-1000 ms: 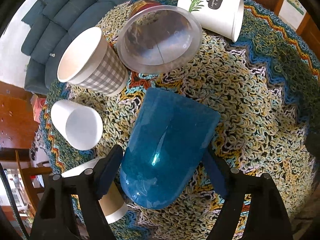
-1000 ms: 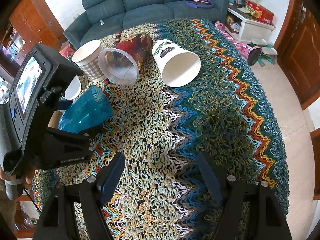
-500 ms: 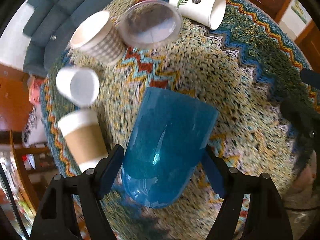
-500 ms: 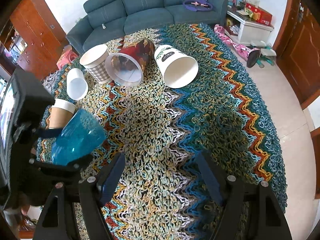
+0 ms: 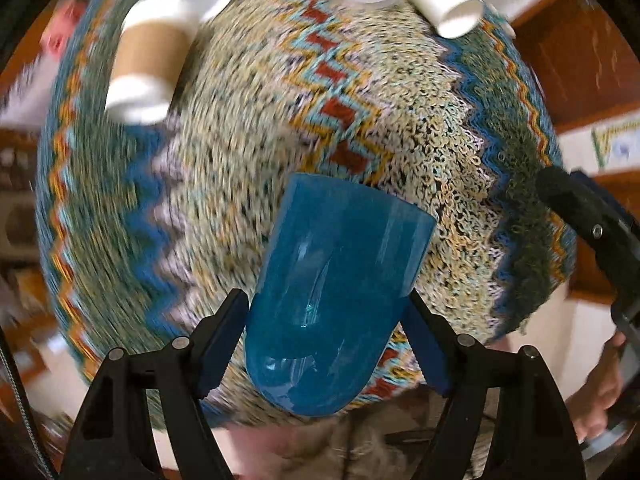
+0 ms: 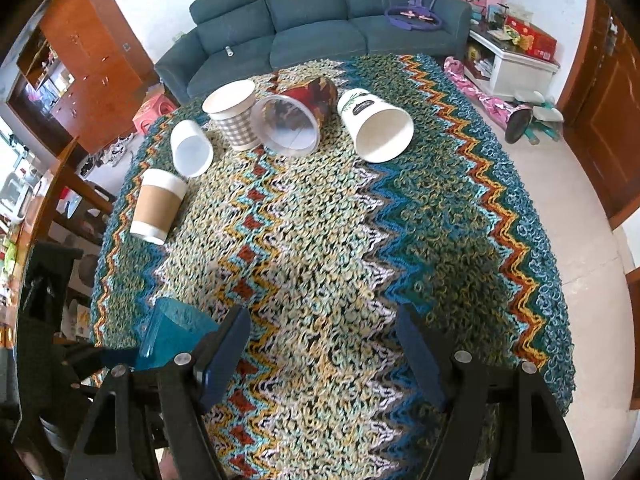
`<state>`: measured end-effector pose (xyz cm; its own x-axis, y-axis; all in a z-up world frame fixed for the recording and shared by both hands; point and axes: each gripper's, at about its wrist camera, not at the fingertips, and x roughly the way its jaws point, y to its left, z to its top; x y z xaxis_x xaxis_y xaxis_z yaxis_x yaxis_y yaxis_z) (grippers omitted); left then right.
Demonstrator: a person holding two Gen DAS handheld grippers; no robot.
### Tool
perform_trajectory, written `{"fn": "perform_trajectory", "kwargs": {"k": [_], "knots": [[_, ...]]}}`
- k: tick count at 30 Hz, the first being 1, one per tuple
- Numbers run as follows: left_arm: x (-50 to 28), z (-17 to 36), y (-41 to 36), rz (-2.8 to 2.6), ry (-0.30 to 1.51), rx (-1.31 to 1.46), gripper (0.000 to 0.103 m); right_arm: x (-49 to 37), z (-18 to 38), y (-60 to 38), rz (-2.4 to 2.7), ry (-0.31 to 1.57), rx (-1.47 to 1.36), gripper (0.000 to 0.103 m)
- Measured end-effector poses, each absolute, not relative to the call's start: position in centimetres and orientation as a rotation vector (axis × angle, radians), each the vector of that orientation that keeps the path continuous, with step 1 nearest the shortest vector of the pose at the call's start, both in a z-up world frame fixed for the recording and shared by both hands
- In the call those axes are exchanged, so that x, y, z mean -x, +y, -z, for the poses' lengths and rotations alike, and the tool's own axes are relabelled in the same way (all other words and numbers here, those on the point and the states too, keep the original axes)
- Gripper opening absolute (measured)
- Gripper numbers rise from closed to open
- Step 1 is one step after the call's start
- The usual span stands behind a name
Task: Flip cup upright
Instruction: 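Close the left gripper on the blue cup's body and lift it, then rotate the left tool to turn the blue cup upright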
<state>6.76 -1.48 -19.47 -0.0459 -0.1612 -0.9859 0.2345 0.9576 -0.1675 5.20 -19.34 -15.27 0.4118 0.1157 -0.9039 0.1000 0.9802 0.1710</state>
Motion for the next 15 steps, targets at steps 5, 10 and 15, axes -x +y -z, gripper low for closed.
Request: {"fn": "perform_trajectory", "kwargs": {"k": [5,10,15], "knots": [[-5.3,20.0,0.4,0.242,1.588,0.188,0.079,-4.5,15.5,-18.4,-0.03,1.165,-0.192,0.076],[-5.4,20.5,1.0,0.195,1.561,0.342,0.079,-4.1,15.6,-17.9,-0.032,1.169,-0.185,0.076],[-5.2,22.0,1.6,0.174,1.561,0.476,0.08,-4.1,16.1,-17.8,-0.021,1.187,-0.192,0.076]]}}
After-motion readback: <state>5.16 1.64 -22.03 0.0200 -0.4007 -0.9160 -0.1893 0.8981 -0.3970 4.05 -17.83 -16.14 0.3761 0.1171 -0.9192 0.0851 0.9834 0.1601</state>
